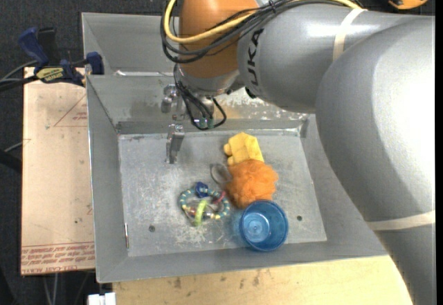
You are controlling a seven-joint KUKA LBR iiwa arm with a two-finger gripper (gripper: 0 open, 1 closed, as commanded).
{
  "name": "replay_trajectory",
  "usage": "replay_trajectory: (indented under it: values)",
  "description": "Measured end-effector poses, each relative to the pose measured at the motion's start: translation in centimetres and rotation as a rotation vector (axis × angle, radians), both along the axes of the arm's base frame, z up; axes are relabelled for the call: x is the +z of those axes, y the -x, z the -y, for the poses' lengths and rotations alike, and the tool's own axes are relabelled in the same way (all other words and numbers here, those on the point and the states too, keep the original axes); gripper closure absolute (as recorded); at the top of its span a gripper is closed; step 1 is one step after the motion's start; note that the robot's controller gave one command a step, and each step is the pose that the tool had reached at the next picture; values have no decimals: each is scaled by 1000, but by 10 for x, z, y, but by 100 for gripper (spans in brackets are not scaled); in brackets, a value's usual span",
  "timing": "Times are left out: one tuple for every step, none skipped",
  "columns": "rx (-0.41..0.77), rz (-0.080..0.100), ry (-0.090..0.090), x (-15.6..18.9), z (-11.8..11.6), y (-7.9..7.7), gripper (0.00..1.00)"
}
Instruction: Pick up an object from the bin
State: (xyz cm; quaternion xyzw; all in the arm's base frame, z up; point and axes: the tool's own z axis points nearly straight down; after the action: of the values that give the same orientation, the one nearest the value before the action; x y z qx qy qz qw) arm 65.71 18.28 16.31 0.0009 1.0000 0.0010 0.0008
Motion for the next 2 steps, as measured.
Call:
replay_trajectory:
  values:
    - [0, 0, 0, 0, 0, 0, 0]
    - [-23, -1, 0, 3, 2, 2, 0]
